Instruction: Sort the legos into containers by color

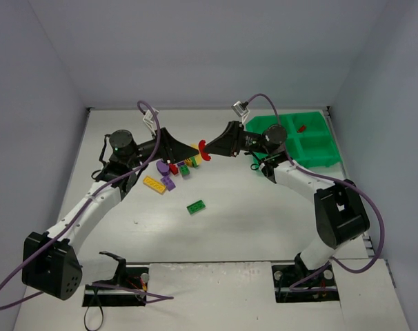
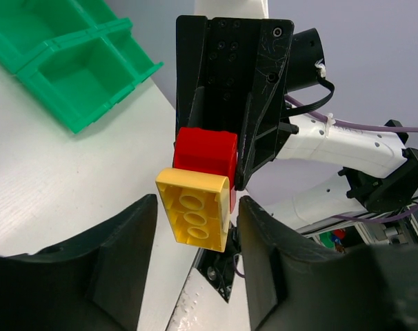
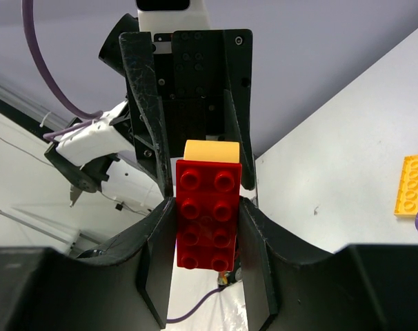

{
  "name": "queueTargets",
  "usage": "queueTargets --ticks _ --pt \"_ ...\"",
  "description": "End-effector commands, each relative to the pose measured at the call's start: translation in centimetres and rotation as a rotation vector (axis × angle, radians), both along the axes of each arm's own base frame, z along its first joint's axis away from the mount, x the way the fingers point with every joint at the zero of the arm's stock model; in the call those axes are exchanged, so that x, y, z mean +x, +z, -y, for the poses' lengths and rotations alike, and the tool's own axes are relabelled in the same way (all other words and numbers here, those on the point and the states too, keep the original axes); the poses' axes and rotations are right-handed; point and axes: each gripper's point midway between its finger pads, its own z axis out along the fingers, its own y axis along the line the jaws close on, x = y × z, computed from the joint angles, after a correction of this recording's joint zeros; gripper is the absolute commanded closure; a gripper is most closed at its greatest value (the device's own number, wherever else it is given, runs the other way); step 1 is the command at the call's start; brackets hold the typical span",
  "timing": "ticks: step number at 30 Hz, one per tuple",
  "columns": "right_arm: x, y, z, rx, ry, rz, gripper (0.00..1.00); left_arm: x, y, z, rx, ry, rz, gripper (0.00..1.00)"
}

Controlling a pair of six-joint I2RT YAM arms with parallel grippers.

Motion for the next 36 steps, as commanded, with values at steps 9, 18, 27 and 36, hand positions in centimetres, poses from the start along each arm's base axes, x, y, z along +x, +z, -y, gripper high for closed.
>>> queueTargets --ticks 9,18,27,36 --pt "-1.2 3.1 0.1 0.069 0.026 0.158 1.00 -0.3 3.8 0.4 -0.041 -0.017 0.150 0.89" --pt "-0.1 2.1 0.8 0.030 -0.017 0.150 1.00 -0.5 3.9 -0.4 -0.003 0.033 0.207 1.00" --pt "1.2 0.8 4.0 -0.016 -0.083 0.124 1.00 -0.5 4.0 -1.4 -0.023 0.044 0.208 1.00" --pt "8.0 0.4 10.9 -0.163 -0.365 0.054 1.00 0.5 2.3 -1.7 0.033 0.077 0.121 1.00"
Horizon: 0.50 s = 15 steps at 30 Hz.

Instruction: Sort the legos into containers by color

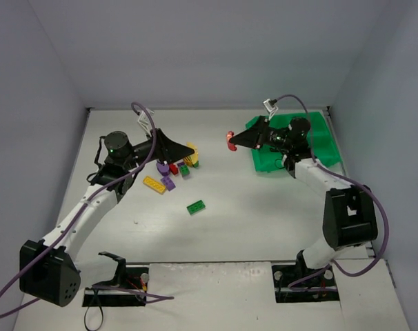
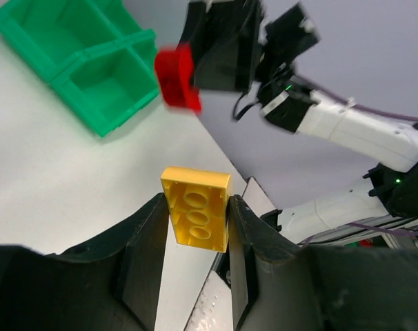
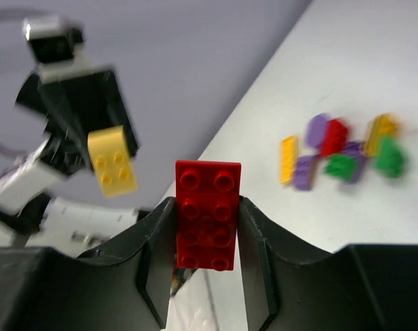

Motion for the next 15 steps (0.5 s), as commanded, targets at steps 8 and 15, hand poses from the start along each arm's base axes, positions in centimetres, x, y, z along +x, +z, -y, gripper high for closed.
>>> queueTargets --ticks 8,15 --pt "15.6 0.9 20.0 -0.704 -0.874 0.137 1.00 0.1 -2.4 -3.5 0.283 0.182 -0.020 1.00" --pt "20.2 -2.1 30.3 -0.994 -1.215 0.045 1.00 -1.2 -3.2 -5.1 0.342 0.243 -0.039 1.00"
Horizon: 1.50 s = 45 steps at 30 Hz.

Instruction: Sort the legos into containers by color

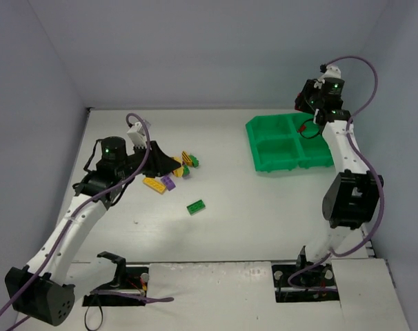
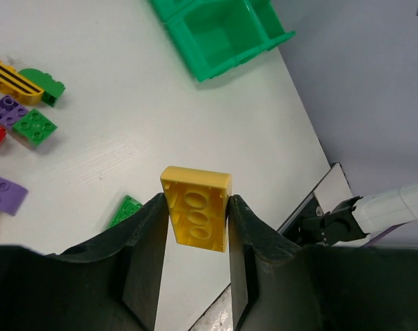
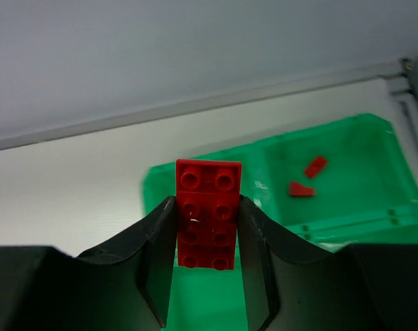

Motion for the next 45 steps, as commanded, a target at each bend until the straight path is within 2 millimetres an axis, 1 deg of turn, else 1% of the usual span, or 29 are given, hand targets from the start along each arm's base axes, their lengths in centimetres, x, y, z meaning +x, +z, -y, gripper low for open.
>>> queueTargets --ticks 1,2,4,5,6,7,9,10,12,14,15,16,18,19,24,28,30,31,32,33,34,35,37,38,40,42,43,44,45 --pt "1.7 -3.0 6.3 -0.186 -0.219 -0.086 1.00 -0.2 1.8 -1.1 0.040 0.042 0.074 1.00" --pt "2.8 -3.5 6.7 -0.191 -0.223 -0.090 1.00 -0.5 1.9 -1.2 0.040 0.045 0.073 1.00" --pt "3.5 -4.2 8.2 -0.208 -0.264 -0.102 1.00 -0.6 2.1 -1.4 0.041 0.056 0.075 1.00" --pt "4.2 -5.5 8.6 -0.208 -0.267 -0.124 1.00 -0.7 2.1 -1.5 0.043 0.060 0.075 1.00" --pt "4.7 -5.3 8.9 -0.213 -0.271 -0.116 1.00 -0.7 2.1 -1.6 0.044 0.066 0.077 1.00" --pt "5.3 -6.7 9.3 -0.214 -0.274 -0.139 1.00 -0.6 2.1 -1.8 0.050 0.077 0.078 1.00" --pt "5.9 -6.9 9.7 -0.218 -0.279 -0.136 1.00 -0.7 2.1 -1.8 0.050 0.077 0.079 1.00" --pt "6.2 -7.9 9.8 -0.216 -0.278 -0.153 1.00 -0.7 2.2 -1.9 0.051 0.081 0.081 1.00" --pt "6.9 -8.0 10.2 -0.213 -0.275 -0.148 1.00 -0.6 2.1 -1.9 0.049 0.086 0.077 1.00" --pt "7.4 -9.3 10.3 -0.213 -0.264 -0.166 0.97 -0.7 2.2 -2.0 0.049 0.091 0.078 1.00" --pt "7.8 -9.8 10.3 -0.215 -0.261 -0.169 0.95 -0.7 2.2 -2.0 0.049 0.091 0.078 1.00" --pt "8.0 -9.9 10.2 -0.213 -0.252 -0.168 0.86 -0.7 2.1 -2.0 0.050 0.095 0.077 1.00" --pt "8.4 -10.4 9.9 -0.201 -0.228 -0.170 0.77 -0.7 1.9 -2.1 0.050 0.099 0.070 1.00" --pt "8.5 -10.7 9.6 -0.194 -0.216 -0.174 0.67 -0.7 2.0 -2.1 0.048 0.098 0.072 1.00" --pt "9.0 -10.9 9.4 -0.180 -0.204 -0.169 0.41 -0.9 2.3 -2.1 0.042 0.095 0.075 1.00" --pt "8.8 -10.1 9.0 -0.165 -0.192 -0.156 0.37 -0.9 2.1 -2.0 0.042 0.092 0.071 1.00" --pt "8.3 -8.0 8.2 -0.147 -0.167 -0.123 0.37 -1.0 2.1 -1.9 0.040 0.086 0.073 1.00" --pt "7.8 -8.1 7.5 -0.137 -0.141 -0.127 0.38 -0.9 2.0 -1.9 0.042 0.089 0.071 1.00" --pt "7.4 -7.3 7.1 -0.133 -0.129 -0.116 0.39 -0.8 1.9 -2.0 0.043 0.092 0.071 1.00" --pt "6.7 -4.9 6.1 -0.132 -0.107 -0.076 0.44 -0.7 1.7 -2.0 0.046 0.095 0.067 1.00" --pt "6.3 -4.1 5.2 -0.126 -0.079 -0.063 0.47 -0.7 1.6 -1.9 0.046 0.092 0.062 1.00" --pt "5.0 -2.5 3.9 -0.121 -0.039 -0.039 0.49 -0.6 1.6 -1.9 0.040 0.090 0.063 1.00" --pt "3.6 -1.2 0.5 -0.120 0.051 -0.016 0.49 -0.4 1.4 -1.6 0.028 0.088 0.049 1.00" --pt "1.9 -0.1 -1.1 -0.117 0.100 0.001 0.49 -0.3 1.5 -1.4 0.021 0.085 0.058 1.00" --pt "-0.4 0.7 -6.1 -0.081 0.271 0.024 0.48 0.0 1.4 -1.2 0.009 0.080 0.048 1.00" --pt "-4.3 1.1 -11.6 0.010 0.481 0.030 0.45 0.3 1.5 -0.8 -0.010 0.073 0.049 0.98" --pt "-5.7 1.7 -14.1 0.043 0.573 0.055 0.44 0.4 1.6 -0.7 -0.017 0.068 0.050 0.97" --pt "-7.4 2.6 -15.5 0.074 0.638 0.072 0.44 0.6 1.9 -0.5 -0.030 0.068 0.058 0.97" --pt "-8.7 1.7 -16.8 0.109 0.687 0.049 0.41 0.9 1.9 -0.4 -0.034 0.067 0.055 0.94"
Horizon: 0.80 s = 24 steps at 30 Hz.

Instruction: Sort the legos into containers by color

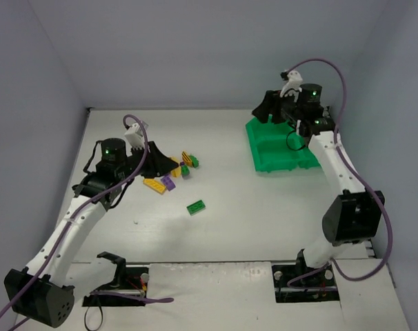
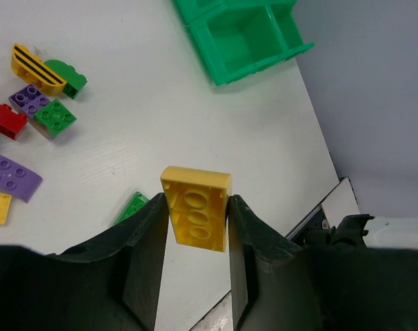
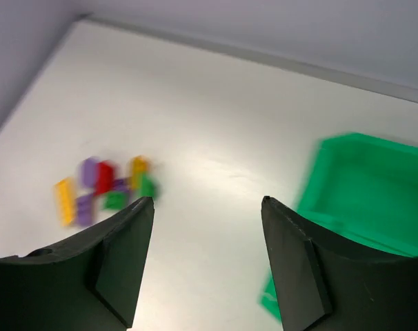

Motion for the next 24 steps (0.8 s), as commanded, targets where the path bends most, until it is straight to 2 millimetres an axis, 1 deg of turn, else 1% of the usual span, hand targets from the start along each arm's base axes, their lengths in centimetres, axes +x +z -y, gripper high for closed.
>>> queueTargets --ticks 1,2,3,4,5,6,7,8,10,11,13,14,15,17,18,19,20,21,22,23,24 --pt "-6.1 2.6 -7.2 0.173 0.353 0.026 0.39 1.1 2.6 1.0 -0.071 -0.022 0.087 0.93" --pt "-7.8 3.2 -9.0 0.188 0.410 0.033 0.38 1.4 2.7 1.2 -0.080 -0.023 0.084 0.93" --pt "-8.8 3.3 -10.0 0.199 0.440 0.035 0.37 1.6 2.8 1.3 -0.083 -0.023 0.087 0.93" --pt "-10.0 2.4 -10.9 0.210 0.475 0.006 0.36 1.8 2.8 1.3 -0.086 -0.019 0.086 0.93" --pt "-11.5 2.9 -12.3 0.227 0.517 0.006 0.35 2.2 2.8 1.5 -0.093 -0.011 0.082 0.93" --pt "-12.4 2.2 -13.0 0.238 0.539 -0.020 0.34 2.5 2.8 1.5 -0.099 -0.004 0.079 0.93" --pt "-13.5 2.6 -13.7 0.248 0.561 -0.017 0.34 2.8 3.1 1.6 -0.113 0.007 0.076 0.93" --pt "-14.7 2.7 -15.2 0.248 0.602 -0.014 0.32 3.3 3.1 1.5 -0.116 0.025 0.067 0.93" --pt "-15.8 2.6 -16.3 0.245 0.615 -0.018 0.31 4.0 3.1 1.6 -0.146 0.057 0.040 0.93" --pt "-16.8 2.5 -17.6 0.243 0.646 -0.019 0.31 4.4 3.2 1.5 -0.155 0.081 0.035 0.93" --pt "-17.3 2.4 -18.6 0.234 0.636 -0.018 0.30 4.9 3.7 1.7 -0.198 0.106 0.006 0.93" --pt "-17.4 2.7 -19.1 0.236 0.640 -0.007 0.29 5.2 3.5 1.8 -0.209 0.112 -0.010 0.93" --pt "-18.1 2.7 -20.0 0.233 0.657 -0.005 0.29 5.4 3.6 1.9 -0.220 0.119 -0.020 0.93" --pt "-18.1 2.9 -20.9 0.221 0.646 0.010 0.28 5.7 3.8 2.3 -0.243 0.132 -0.045 0.93" --pt "-18.6 3.0 -21.7 0.217 0.666 0.013 0.28 5.9 3.7 2.3 -0.245 0.142 -0.059 0.92" --pt "-18.6 2.8 -22.3 0.210 0.669 0.010 0.28 5.9 3.6 2.6 -0.251 0.147 -0.090 0.92" --pt "-18.4 3.1 -22.7 0.201 0.657 0.024 0.28 6.0 3.6 2.6 -0.254 0.150 -0.099 0.92" --pt "-18.7 2.6 -23.6 0.190 0.673 0.020 0.28 6.0 3.7 2.8 -0.264 0.154 -0.112 0.92" --pt "-18.8 2.4 -24.0 0.185 0.677 0.016 0.28 5.9 3.6 3.0 -0.268 0.152 -0.121 0.92" --pt "-18.5 2.8 -24.3 0.180 0.669 0.029 0.28 5.9 3.7 3.1 -0.273 0.156 -0.124 0.92" --pt "-18.6 2.3 -25.0 0.172 0.678 0.018 0.28 6.0 3.6 3.2 -0.277 0.165 -0.132 0.92"
